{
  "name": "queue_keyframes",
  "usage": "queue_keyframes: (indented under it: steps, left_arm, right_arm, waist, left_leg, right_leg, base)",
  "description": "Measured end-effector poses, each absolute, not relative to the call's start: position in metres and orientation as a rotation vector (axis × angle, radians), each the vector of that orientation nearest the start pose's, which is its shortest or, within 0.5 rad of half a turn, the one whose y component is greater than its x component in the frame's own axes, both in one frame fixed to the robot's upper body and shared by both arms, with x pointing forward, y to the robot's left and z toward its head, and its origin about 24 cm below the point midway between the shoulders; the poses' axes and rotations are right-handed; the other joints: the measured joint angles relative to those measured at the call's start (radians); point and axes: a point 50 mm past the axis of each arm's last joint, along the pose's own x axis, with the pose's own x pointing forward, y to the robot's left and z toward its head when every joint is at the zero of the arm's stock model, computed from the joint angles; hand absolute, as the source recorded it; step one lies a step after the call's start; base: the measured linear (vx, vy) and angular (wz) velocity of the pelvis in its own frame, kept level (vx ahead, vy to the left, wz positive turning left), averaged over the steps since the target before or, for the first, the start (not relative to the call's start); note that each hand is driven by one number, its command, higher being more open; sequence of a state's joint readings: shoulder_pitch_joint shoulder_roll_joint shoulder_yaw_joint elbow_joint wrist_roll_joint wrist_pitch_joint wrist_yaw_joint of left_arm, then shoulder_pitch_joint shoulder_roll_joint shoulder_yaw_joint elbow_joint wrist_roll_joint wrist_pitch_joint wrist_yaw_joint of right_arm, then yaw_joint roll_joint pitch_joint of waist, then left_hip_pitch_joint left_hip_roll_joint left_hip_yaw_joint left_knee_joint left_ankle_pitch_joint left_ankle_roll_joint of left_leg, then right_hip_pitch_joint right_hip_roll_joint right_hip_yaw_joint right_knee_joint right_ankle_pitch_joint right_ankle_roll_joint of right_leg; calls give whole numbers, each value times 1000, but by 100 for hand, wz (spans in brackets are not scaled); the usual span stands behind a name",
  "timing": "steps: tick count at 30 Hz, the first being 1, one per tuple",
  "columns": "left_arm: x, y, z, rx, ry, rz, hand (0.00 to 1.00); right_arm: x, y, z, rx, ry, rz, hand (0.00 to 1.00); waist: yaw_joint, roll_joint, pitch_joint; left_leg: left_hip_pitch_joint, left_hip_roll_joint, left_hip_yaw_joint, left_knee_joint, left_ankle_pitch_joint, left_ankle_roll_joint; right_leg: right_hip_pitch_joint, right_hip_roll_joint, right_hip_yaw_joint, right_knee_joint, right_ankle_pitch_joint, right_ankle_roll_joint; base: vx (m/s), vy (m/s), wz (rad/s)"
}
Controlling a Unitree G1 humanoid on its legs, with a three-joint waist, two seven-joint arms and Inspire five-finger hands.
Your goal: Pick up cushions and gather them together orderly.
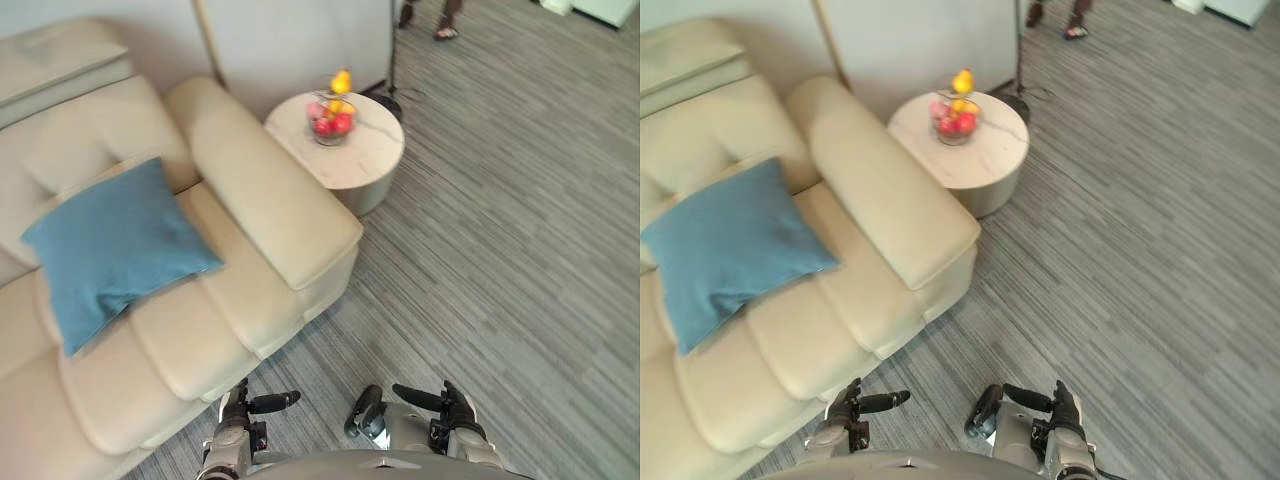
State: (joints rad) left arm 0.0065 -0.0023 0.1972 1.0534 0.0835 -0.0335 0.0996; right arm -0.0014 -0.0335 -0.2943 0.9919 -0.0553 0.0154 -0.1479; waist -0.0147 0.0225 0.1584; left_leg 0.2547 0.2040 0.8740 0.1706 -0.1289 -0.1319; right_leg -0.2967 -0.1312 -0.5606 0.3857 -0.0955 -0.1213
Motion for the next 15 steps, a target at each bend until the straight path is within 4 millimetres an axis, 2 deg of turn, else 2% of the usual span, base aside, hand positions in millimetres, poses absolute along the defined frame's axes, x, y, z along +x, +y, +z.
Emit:
queue_keyframes:
  steps: [1,2,3,4,5,6,7,8,10,12,13,15]
  left_arm:
    - [124,175,-156,25,1031,217,100]
    - [127,171,-155,34,1025,192,100]
    - [127,171,-155,34,1025,192,100]
    - [128,171,-155,32,1022,191,100]
    - [129,172,-155,33,1019,195,100]
    - [130,173,-154,31,1015,200,100]
    - [133,176,-152,29,997,211,100]
    - [135,178,-151,33,982,215,100]
    - [138,179,-149,31,961,221,100]
    - [143,180,-145,13,929,240,100]
    - [143,180,-145,4,927,251,100]
    - [142,182,-145,0,929,264,100]
  right_arm:
    - [131,-208,-148,-10,1011,-394,100]
    - [129,-210,-149,-16,1018,-397,100]
    - [129,-210,-149,-17,1019,-397,100]
    - [128,-209,-150,-20,1026,-395,100]
    - [128,-208,-150,-23,1030,-393,100]
    - [128,-208,-150,-22,1031,-395,100]
    - [124,-211,-151,-25,1044,-411,100]
    - [122,-211,-152,-24,1057,-414,100]
    - [120,-212,-152,-29,1055,-424,100]
    - [117,-213,-152,-32,1054,-437,100]
    - [117,-213,-152,-32,1054,-436,100]
    - [117,-209,-153,-23,1057,-433,100]
  waist:
    - [-3,0,0]
    - [-9,0,1]
    - [-10,0,1]
    - [-13,-3,7]
    - [-9,-4,14]
    - [-10,4,20]
    - [-8,2,34]
    - [-2,-4,38]
    - [7,-6,40]
    - [22,-8,43]
    - [26,-8,43]
    - [44,-6,42]
  left_leg:
    - [4,3,-3,16,13,-5]
    - [-17,50,-16,153,16,-5]
    - [-18,54,-17,162,16,-5]
    - [-79,125,-92,381,22,30]
    - [-126,141,-169,504,-27,32]
    - [-166,137,-239,580,-76,21]
    - [-259,77,-394,635,-159,27]
    - [-303,41,-442,602,-182,33]
    - [-355,21,-483,555,-189,44]
    - [-459,-29,-631,426,-186,47]
    - [-474,-41,-671,389,-185,46]
    - [-500,-77,-815,263,-155,34]
  right_leg:
    - [3,5,8,-1,-6,-1]
    - [12,22,45,-9,-21,5]
    - [13,24,47,-10,-21,5]
    - [40,52,94,-39,-30,7]
    - [60,76,128,-59,-31,4]
    - [84,96,152,-75,-35,-2]
    - [142,134,214,-106,-35,-2]
    - [169,141,244,-115,-35,-2]
    - [195,153,281,-125,-36,-3]
    - [215,172,372,-125,-44,1]
    - [217,177,397,-125,-47,6]
    - [217,193,476,-114,-58,21]
  base:
    - [197,-248,-86]
    - [135,-203,-51]
    - [138,-242,-75]
    - [71,-144,-77]
    - [99,-141,-101]
    - [77,-64,-128]
    - [105,-41,-125]
    - [94,-8,-122]
    - [87,-3,-75]
    - [79,1,-116]
    - [109,9,-126]
    - [196,52,-132]
